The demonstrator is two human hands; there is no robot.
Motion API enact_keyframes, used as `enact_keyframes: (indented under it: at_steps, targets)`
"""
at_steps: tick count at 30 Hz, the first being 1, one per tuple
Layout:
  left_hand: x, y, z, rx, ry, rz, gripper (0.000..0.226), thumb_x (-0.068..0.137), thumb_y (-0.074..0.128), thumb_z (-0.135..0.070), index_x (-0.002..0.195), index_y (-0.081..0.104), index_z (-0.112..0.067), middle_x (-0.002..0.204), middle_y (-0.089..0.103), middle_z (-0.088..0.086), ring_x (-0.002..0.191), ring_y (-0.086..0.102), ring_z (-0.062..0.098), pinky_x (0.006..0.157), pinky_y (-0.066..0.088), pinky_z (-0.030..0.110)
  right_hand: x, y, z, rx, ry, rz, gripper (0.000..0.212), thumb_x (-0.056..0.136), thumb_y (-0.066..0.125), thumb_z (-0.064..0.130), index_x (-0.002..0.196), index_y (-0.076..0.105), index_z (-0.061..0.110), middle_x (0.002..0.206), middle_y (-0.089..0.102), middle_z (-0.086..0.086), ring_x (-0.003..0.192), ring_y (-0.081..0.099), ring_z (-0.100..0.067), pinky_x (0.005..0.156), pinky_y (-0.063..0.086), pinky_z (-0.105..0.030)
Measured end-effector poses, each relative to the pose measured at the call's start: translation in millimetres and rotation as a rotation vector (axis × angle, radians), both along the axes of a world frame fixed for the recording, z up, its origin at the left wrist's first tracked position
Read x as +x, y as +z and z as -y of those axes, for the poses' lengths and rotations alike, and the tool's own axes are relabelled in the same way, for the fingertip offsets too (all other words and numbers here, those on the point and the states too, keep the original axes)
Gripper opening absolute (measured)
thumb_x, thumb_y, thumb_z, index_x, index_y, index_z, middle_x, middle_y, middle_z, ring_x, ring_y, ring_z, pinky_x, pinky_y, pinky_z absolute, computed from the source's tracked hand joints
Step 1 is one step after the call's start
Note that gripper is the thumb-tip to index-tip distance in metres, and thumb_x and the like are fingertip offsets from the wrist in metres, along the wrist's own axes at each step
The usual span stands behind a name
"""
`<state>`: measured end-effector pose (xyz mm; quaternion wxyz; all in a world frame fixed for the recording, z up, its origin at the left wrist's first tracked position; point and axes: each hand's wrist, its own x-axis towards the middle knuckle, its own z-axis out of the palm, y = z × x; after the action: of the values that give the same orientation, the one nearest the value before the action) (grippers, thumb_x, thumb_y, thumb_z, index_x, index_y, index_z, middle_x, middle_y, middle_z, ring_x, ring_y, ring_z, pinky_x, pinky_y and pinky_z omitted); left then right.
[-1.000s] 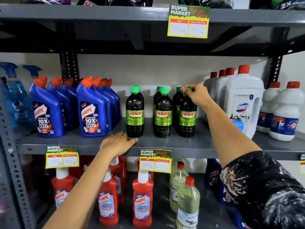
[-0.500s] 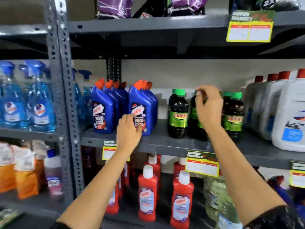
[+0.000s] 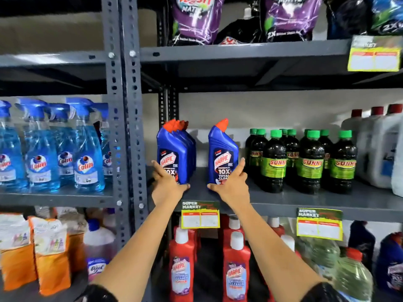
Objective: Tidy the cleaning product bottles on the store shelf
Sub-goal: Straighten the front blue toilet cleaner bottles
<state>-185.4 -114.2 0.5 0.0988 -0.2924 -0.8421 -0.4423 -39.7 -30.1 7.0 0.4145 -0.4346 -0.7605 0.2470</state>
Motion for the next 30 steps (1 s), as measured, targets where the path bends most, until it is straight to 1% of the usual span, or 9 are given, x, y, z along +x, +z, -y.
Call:
enact_keyframes:
  at_steps: [4,7,10,16,22,26,28,29,30]
  targets:
    - [-3,-1,-3,0.004,-0.016,0.027,0.14,0.064,0.085,-0.04,0.15,-0.02,-0.008,0.151,0.023,0.024,0.128,0.046,0.041,0.092,0.047,0.05,-20,-2,9,0.014,-0.107,-0.01,0.137,0.059,0.086,0.044,0.15,-0.013,0.018,0.14,0.034,-0.021,0.119,0.051,-0.044,0.095,0.045,-0.05]
    - [-5,-4,-4,0.018,0.007,0.01,0.139,0.064,0.084,-0.041,0.15,-0.021,-0.009,0.147,0.028,0.023,0.121,0.051,0.041,0.085,0.05,0.048,-25,-4,9,0.018,-0.141,-0.009,0.133,0.064,0.084,0.04,0.15,-0.016,0.018,0.138,0.036,-0.022,0.119,0.05,-0.042,0.096,0.045,-0.05]
    - [-5,-5,-3,0.025,0.011,-0.006,0.136,0.066,0.082,-0.04,0.149,-0.022,-0.01,0.146,0.031,0.023,0.116,0.055,0.039,0.081,0.05,0.045,-27,-3,9,0.003,-0.163,0.007,0.13,0.067,0.081,0.038,0.15,-0.017,0.016,0.136,0.038,-0.023,0.119,0.051,-0.042,0.096,0.044,-0.048]
    - [-3,-5,1,0.028,0.032,-0.023,0.135,0.066,0.081,-0.04,0.15,-0.019,-0.009,0.142,0.037,0.022,0.109,0.06,0.038,0.076,0.05,0.041,-30,-1,8,-0.016,-0.185,0.005,0.129,0.068,0.081,0.035,0.15,-0.015,0.013,0.135,0.037,-0.024,0.116,0.053,-0.042,0.094,0.046,-0.047]
    - [-3,-5,0,0.031,0.031,-0.025,0.134,0.066,0.081,-0.04,0.151,-0.018,-0.009,0.139,0.039,0.02,0.107,0.06,0.037,0.075,0.05,0.041,-30,-1,7,-0.021,-0.193,-0.019,0.127,0.067,0.082,0.031,0.15,-0.012,0.012,0.134,0.037,-0.025,0.116,0.052,-0.042,0.095,0.046,-0.048]
    - [-5,-6,-2,0.024,0.032,-0.019,0.132,0.068,0.08,-0.039,0.151,-0.018,-0.01,0.138,0.039,0.02,0.106,0.061,0.037,0.073,0.051,0.04,-28,-2,8,-0.005,-0.198,-0.004,0.126,0.067,0.081,0.033,0.15,-0.012,0.01,0.133,0.038,-0.024,0.114,0.053,-0.042,0.093,0.048,-0.047]
    - [-4,-6,-2,0.016,0.026,-0.004,0.133,0.067,0.08,-0.04,0.15,-0.019,-0.009,0.14,0.037,0.021,0.112,0.057,0.037,0.078,0.052,0.043,-27,-2,8,-0.006,-0.188,0.0,0.128,0.067,0.081,0.033,0.15,-0.013,0.009,0.133,0.039,-0.024,0.114,0.053,-0.041,0.094,0.048,-0.047]
    - [-3,-5,-1,0.018,0.023,0.005,0.135,0.067,0.081,-0.041,0.15,-0.019,-0.008,0.143,0.034,0.023,0.121,0.051,0.039,0.085,0.051,0.047,-25,-2,8,-0.019,-0.176,0.001,0.13,0.066,0.082,0.033,0.15,-0.014,0.009,0.134,0.038,-0.024,0.115,0.053,-0.041,0.095,0.048,-0.047]
    - [-2,-5,-1,0.02,0.027,0.012,0.137,0.065,0.082,-0.043,0.15,-0.019,-0.006,0.148,0.029,0.025,0.132,0.04,0.041,0.095,0.046,0.05,-23,-1,7,-0.038,-0.156,0.002,0.132,0.066,0.084,0.032,0.15,-0.015,0.009,0.136,0.037,-0.024,0.117,0.052,-0.042,0.097,0.047,-0.047]
